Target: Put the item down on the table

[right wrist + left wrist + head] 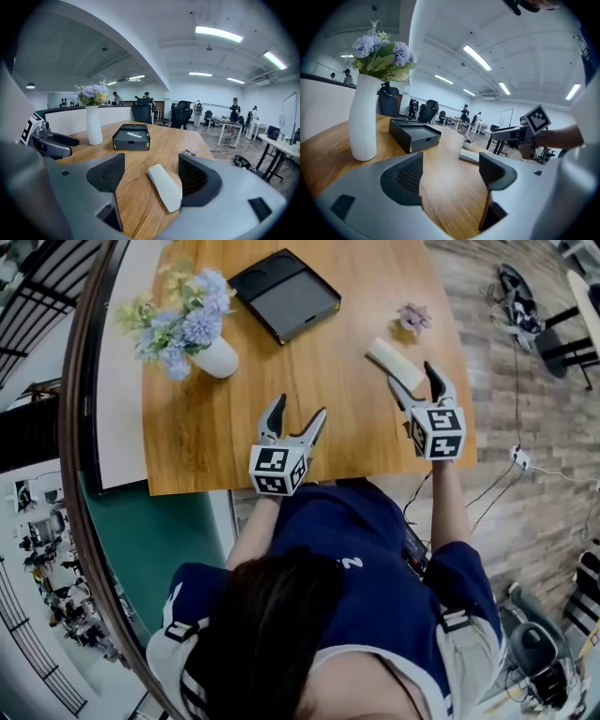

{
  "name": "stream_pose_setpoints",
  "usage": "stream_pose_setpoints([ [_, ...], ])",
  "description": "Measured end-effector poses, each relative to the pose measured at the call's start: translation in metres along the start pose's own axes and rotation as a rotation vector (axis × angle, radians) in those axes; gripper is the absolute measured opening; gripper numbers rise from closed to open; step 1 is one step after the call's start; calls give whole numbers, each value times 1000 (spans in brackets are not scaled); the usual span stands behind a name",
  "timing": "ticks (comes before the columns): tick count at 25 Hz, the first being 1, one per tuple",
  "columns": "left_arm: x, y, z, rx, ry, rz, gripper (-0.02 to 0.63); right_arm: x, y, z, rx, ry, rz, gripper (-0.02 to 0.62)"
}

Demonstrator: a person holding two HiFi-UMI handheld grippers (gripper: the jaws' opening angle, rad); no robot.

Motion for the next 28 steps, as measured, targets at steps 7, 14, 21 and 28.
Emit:
stream_pose_setpoints([
  [7, -21, -3, 7, 55, -26, -56, 367, -61, 38, -26, 10, -59, -98, 364],
  [14, -37, -3, 0, 92, -19, -91, 367, -91, 71, -68, 96, -10, -170, 354],
  [21, -38, -2, 0, 100, -27, -102, 367, -99, 77, -64, 87, -11, -191, 364],
  [28, -33, -3, 2, 93, -31, -120, 340, -96, 74, -55, 109, -51, -187, 233],
])
Point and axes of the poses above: the fingertips, and each gripper's own axes: x forward along the fingers, y to its left, z out of its top, the point moved 10 cm from there along -x, backward along the fingers, and after that the axes turned 12 degrees about -z, right-handed, at the moved point
